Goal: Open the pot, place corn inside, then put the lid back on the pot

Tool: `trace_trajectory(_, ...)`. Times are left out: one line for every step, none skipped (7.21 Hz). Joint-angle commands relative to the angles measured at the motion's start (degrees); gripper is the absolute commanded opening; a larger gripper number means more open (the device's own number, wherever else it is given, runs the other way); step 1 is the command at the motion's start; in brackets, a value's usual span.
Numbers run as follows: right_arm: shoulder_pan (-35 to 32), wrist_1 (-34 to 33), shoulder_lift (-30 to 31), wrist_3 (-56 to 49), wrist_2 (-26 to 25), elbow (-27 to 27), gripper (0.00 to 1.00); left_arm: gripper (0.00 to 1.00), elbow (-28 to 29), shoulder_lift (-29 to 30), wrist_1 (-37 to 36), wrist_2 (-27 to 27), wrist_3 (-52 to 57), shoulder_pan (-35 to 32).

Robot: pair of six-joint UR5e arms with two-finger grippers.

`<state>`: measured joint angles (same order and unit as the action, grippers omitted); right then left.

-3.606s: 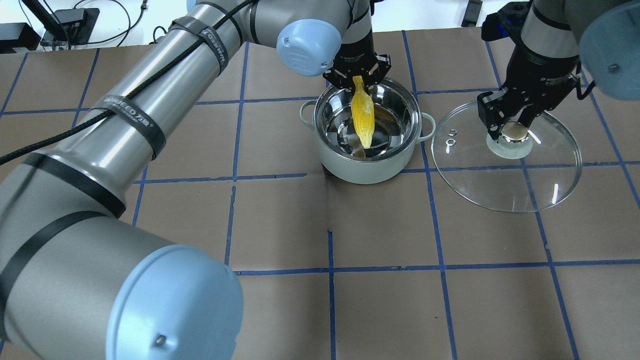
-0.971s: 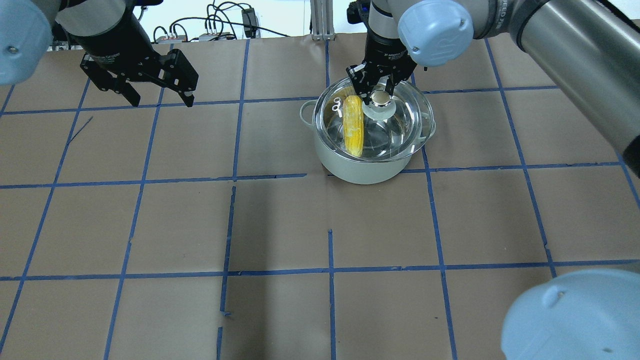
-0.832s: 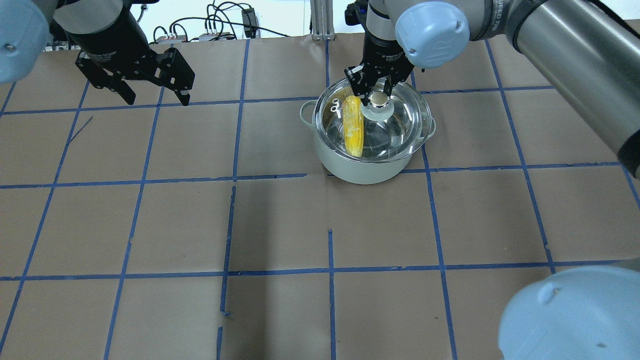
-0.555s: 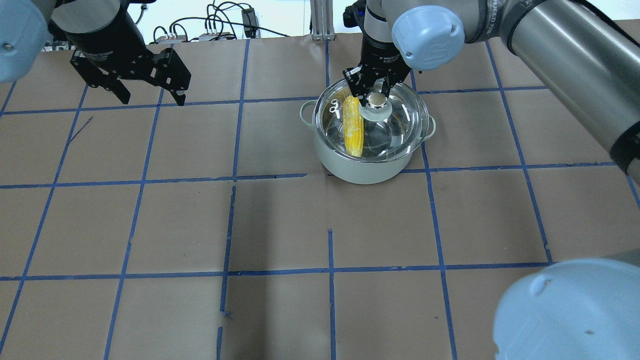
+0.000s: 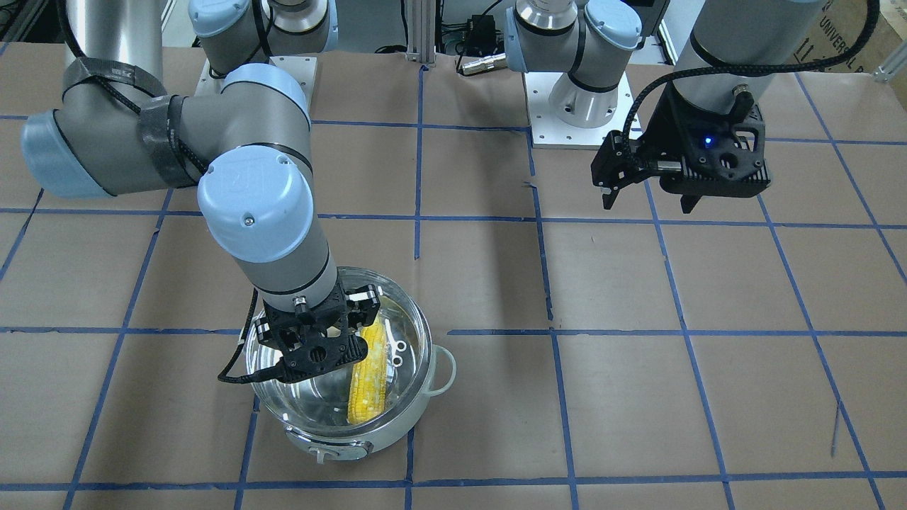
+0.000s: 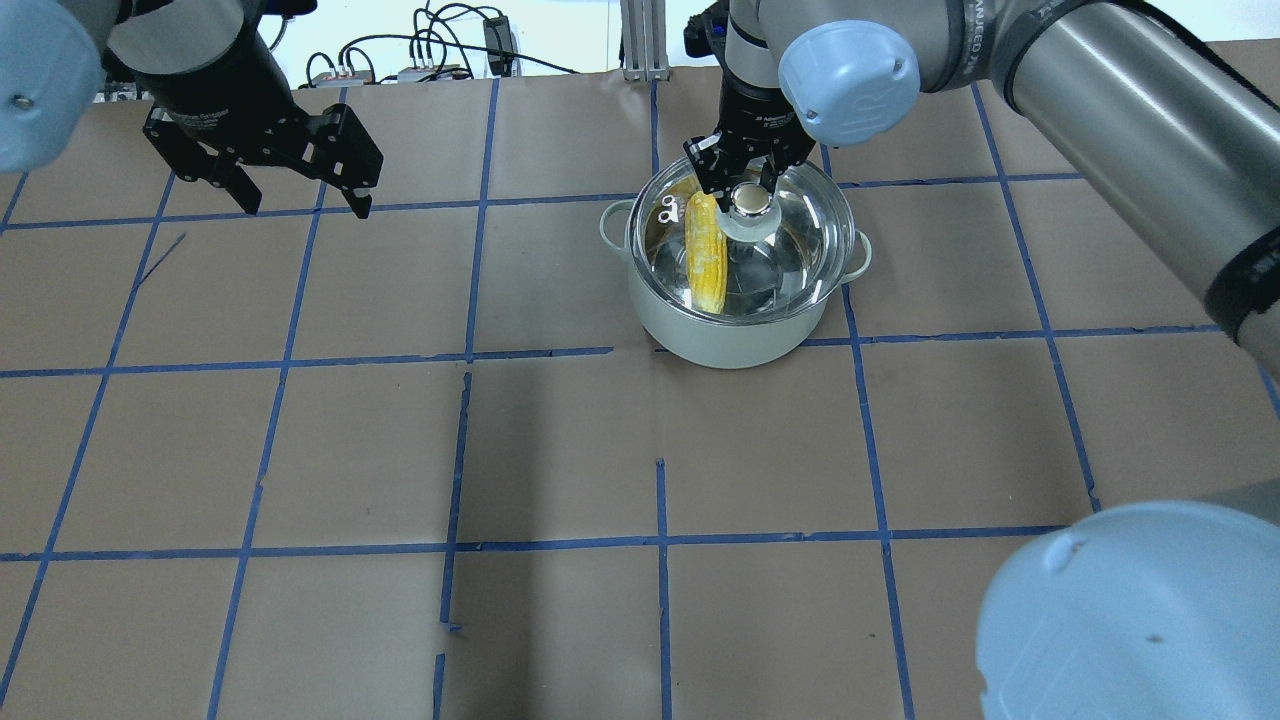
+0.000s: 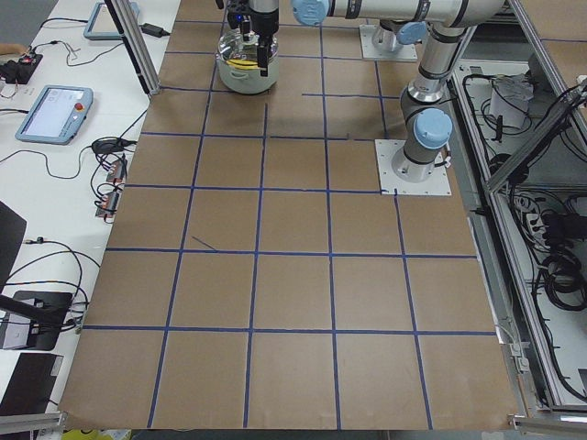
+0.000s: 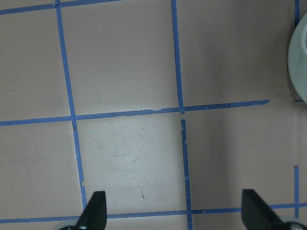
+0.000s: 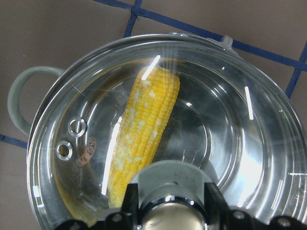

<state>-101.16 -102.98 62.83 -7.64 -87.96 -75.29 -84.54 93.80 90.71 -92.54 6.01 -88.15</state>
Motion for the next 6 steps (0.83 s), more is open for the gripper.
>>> trace_trajectory(0.00, -0.11, 0.01, 0.09, 0.07, -0.03, 0.26, 1.00, -0.28, -0.02, 0.00, -0.10, -0.03, 0.00)
trace_trajectory(-0.26, -0.20, 0.01, 0.17, 0.07, -0.03, 0.26, 1.00, -0.28, -0.02, 0.00, -0.10, -0.03, 0.00)
trace_trajectory(-1.57, -0.29, 0.01, 0.61, 0.07, 0.06, 0.26, 1.00, -0.36, -0.02, 0.08, -0.10, -0.03, 0.00)
trace_trajectory(-1.93, -0.29, 0.01, 1.48, 0.07, 0.06, 0.26, 1.00, -0.37, -0.02, 0.09, -0.10, -0.12, 0.00)
trace_trajectory(-1.93, -0.29, 0.01, 1.49, 0.16, 0.06, 0.26, 1.00, -0.37, -0.02, 0.09, -0.10, -0.12, 0.00)
trace_trajectory(-1.93, -0.29, -0.07, 1.41, 0.16, -0.03, 0.26, 1.00, -0.37, -0.02, 0.09, -0.10, -0.29, 0.00)
